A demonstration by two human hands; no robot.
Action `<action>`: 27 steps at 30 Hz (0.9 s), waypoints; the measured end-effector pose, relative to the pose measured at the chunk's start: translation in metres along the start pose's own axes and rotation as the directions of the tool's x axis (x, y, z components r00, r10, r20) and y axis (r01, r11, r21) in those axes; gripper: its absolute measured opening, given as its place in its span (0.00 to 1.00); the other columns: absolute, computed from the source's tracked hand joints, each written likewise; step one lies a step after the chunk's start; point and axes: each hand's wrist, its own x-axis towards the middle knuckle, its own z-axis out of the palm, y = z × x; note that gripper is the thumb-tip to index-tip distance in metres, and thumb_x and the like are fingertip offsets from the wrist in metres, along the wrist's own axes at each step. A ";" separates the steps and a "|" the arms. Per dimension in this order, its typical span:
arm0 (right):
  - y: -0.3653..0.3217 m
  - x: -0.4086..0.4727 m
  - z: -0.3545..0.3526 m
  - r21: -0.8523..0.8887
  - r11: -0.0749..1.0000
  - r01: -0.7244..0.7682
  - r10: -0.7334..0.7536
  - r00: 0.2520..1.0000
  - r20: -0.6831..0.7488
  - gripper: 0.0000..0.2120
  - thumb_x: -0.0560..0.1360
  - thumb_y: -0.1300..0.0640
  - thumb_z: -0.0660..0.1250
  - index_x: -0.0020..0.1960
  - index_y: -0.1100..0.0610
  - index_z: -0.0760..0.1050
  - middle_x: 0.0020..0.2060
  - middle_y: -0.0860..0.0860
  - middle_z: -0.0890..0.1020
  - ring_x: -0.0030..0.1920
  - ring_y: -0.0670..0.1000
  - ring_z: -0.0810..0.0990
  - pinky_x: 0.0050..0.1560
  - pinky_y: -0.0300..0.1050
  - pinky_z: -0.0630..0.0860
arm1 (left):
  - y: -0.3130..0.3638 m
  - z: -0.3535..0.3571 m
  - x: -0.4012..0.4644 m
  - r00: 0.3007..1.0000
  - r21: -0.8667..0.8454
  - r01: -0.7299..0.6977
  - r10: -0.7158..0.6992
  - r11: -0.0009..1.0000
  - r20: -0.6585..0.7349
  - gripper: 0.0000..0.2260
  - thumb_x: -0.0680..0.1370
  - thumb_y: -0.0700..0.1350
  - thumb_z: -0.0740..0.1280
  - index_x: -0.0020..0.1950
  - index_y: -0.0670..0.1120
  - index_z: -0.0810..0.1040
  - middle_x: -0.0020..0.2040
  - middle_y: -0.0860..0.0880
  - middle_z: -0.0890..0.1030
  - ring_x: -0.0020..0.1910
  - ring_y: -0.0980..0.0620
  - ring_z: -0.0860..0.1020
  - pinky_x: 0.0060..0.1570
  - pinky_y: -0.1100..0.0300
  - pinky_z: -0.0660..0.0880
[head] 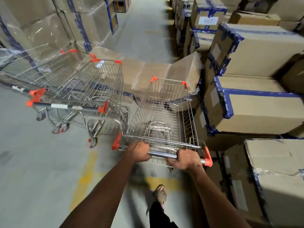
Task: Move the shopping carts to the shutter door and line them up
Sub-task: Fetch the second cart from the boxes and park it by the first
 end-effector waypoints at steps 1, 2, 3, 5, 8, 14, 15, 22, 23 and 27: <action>0.000 -0.015 0.005 -0.003 1.000 -0.006 0.006 1.000 -0.005 0.51 0.61 0.10 0.38 0.44 0.51 0.79 0.47 0.51 0.87 0.49 0.56 0.86 0.53 0.50 0.81 | 0.007 0.004 -0.011 1.000 -0.011 0.006 -0.006 1.000 -0.002 0.15 0.75 0.54 0.62 0.48 0.45 0.82 0.44 0.45 0.84 0.45 0.44 0.83 0.40 0.57 0.73; 0.000 -0.028 0.010 -0.018 1.000 -0.006 0.006 1.000 -0.017 0.53 0.61 0.10 0.38 0.46 0.51 0.80 0.48 0.51 0.87 0.49 0.56 0.86 0.53 0.50 0.81 | 0.016 0.007 -0.023 1.000 -0.026 0.014 -0.014 1.000 -0.006 0.15 0.75 0.54 0.62 0.48 0.44 0.82 0.45 0.45 0.84 0.46 0.44 0.83 0.40 0.57 0.72; 0.000 -0.043 0.016 -0.040 0.999 -0.005 0.003 0.999 -0.034 0.53 0.63 0.11 0.39 0.48 0.52 0.82 0.48 0.52 0.87 0.50 0.56 0.86 0.53 0.49 0.81 | 0.026 0.011 -0.035 1.000 -0.044 0.023 -0.023 0.999 -0.007 0.15 0.75 0.53 0.62 0.48 0.44 0.82 0.46 0.44 0.84 0.47 0.43 0.83 0.42 0.57 0.74; 0.000 -0.072 0.025 -0.074 0.997 0.003 -0.007 0.998 -0.063 0.50 0.66 0.13 0.42 0.51 0.52 0.83 0.48 0.52 0.87 0.51 0.55 0.86 0.52 0.48 0.79 | 0.046 0.017 -0.056 0.999 -0.061 0.040 -0.040 0.997 -0.001 0.14 0.77 0.52 0.62 0.50 0.43 0.82 0.49 0.43 0.84 0.50 0.42 0.83 0.47 0.55 0.76; -0.002 -0.118 0.038 -0.108 0.994 0.026 -0.033 0.998 -0.059 0.46 0.69 0.15 0.45 0.49 0.53 0.83 0.47 0.53 0.87 0.50 0.57 0.86 0.50 0.49 0.79 | 0.074 0.030 -0.094 0.998 -0.058 0.061 -0.060 0.996 0.016 0.16 0.78 0.52 0.63 0.56 0.43 0.81 0.56 0.42 0.83 0.56 0.41 0.81 0.52 0.53 0.76; 0.001 -0.194 0.071 -0.139 0.982 0.130 -0.144 0.985 -0.093 0.56 0.65 0.15 0.30 0.50 0.54 0.82 0.46 0.53 0.87 0.46 0.58 0.86 0.45 0.51 0.81 | 0.125 0.064 -0.171 0.992 -0.126 0.118 -0.121 0.985 -0.021 0.19 0.78 0.56 0.65 0.60 0.44 0.80 0.59 0.43 0.82 0.61 0.40 0.79 0.57 0.50 0.76; 0.001 -0.205 0.074 -0.147 0.978 0.147 -0.162 0.982 -0.093 0.55 0.66 0.15 0.31 0.49 0.54 0.82 0.45 0.53 0.87 0.45 0.58 0.86 0.44 0.51 0.81 | 0.133 0.071 -0.181 0.991 -0.138 0.129 -0.134 0.982 -0.026 0.19 0.77 0.56 0.66 0.60 0.44 0.80 0.59 0.44 0.82 0.60 0.40 0.79 0.56 0.49 0.76; 0.011 -0.281 0.097 -0.158 0.953 0.257 -0.277 0.953 -0.122 0.37 0.73 0.20 0.54 0.40 0.54 0.79 0.34 0.54 0.84 0.35 0.59 0.85 0.33 0.48 0.74 | 0.205 0.109 -0.257 0.970 -0.161 0.211 -0.227 0.964 -0.090 0.16 0.75 0.55 0.66 0.58 0.48 0.80 0.56 0.46 0.83 0.56 0.43 0.81 0.51 0.53 0.75; 0.012 -0.290 0.101 -0.154 0.949 0.274 -0.292 0.950 -0.106 0.36 0.72 0.21 0.57 0.36 0.54 0.78 0.30 0.53 0.82 0.30 0.59 0.83 0.30 0.47 0.73 | 0.214 0.114 -0.267 0.965 -0.186 0.221 -0.242 0.957 -0.099 0.16 0.75 0.55 0.66 0.58 0.49 0.80 0.56 0.46 0.83 0.56 0.43 0.81 0.52 0.53 0.75; 0.018 -0.321 0.119 -0.151 0.922 0.356 -0.372 0.923 -0.099 0.35 0.70 0.22 0.64 0.30 0.55 0.75 0.25 0.52 0.78 0.24 0.57 0.79 0.27 0.44 0.69 | 0.254 0.127 -0.315 0.944 -0.254 0.306 -0.327 0.917 -0.042 0.13 0.76 0.55 0.66 0.57 0.51 0.81 0.53 0.47 0.84 0.55 0.44 0.81 0.51 0.53 0.75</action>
